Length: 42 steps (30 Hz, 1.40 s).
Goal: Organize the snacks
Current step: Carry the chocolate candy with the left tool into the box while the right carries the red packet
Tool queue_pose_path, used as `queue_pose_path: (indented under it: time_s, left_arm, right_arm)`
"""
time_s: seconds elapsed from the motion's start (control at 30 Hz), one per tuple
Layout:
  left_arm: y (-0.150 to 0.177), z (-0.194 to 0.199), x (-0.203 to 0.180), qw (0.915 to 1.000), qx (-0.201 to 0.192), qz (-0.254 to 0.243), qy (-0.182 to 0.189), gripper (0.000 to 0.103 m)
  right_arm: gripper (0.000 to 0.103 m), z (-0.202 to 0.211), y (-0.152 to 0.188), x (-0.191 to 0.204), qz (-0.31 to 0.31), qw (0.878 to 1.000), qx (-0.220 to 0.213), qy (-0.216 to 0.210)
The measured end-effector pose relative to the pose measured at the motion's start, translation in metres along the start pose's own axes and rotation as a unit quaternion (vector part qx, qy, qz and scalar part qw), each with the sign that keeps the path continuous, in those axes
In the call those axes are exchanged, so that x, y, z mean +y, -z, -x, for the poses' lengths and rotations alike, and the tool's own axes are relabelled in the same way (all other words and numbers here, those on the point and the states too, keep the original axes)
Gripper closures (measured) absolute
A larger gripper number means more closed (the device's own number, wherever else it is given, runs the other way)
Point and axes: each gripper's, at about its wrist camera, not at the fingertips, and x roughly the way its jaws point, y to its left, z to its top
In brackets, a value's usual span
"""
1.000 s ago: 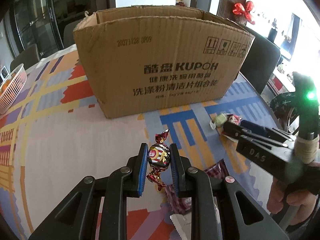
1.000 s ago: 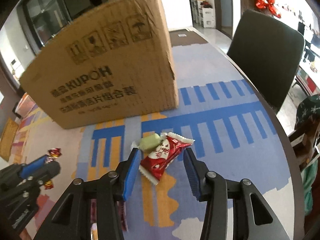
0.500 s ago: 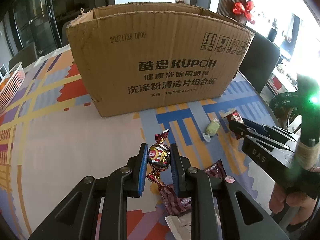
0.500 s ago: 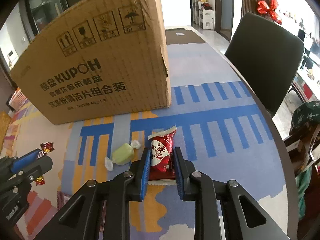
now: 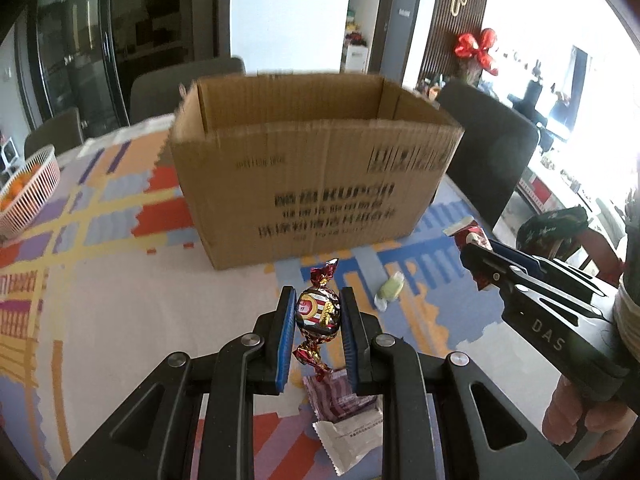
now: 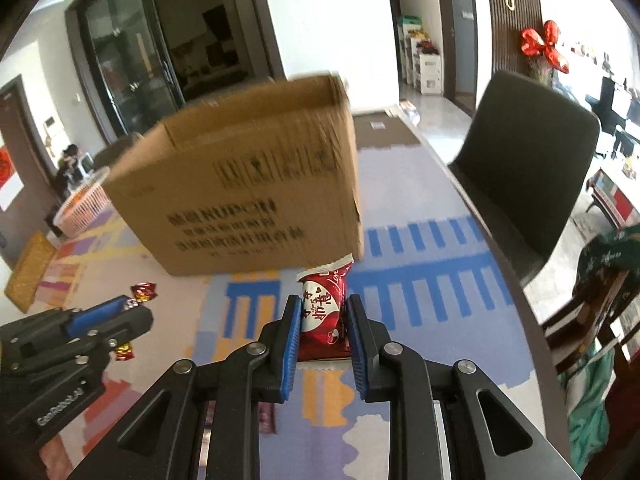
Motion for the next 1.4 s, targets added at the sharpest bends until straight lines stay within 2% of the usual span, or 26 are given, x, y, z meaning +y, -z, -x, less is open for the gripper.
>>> queue_pose_path:
  time_s: [0.37,0.7,1.03,1.2,1.4]
  left_arm:
    - [-0.038,0.046,0.005,0.9973,-0.072,-0.011,-0.011,0.081]
    - [-0.071,0.066,0.014,0.9933,-0.110,-0.016,-0.028,0.081]
    - [-0.105,0.063,0.021,0.9899,-0.133,-0.033,-0.038,0.081]
    - [-0.119,0.047,0.023,0.9905,-0.123,-0.041,-0.043,0.081]
    - [-0.135,0.024,0.028,0.9938,-0.103,-0.031,-0.029,0.080]
  right_arm:
    - [0.079,0.044,-0.040,0.027,0.021,0.997,-0.072,-0.035]
    - [0.079,0.059,-0.083,0.047,0.033,0.991,-0.119,-0.049]
    - [0.079,0.046,-0.119,0.054,0.039,0.991,-0.120,-0.048]
    - [0.079,0.035,-0.131,0.057,0.055,0.991,-0.114,-0.035]
    - [0.079,0.018,-0.143,0.055,0.067,0.993,-0.097,-0.022]
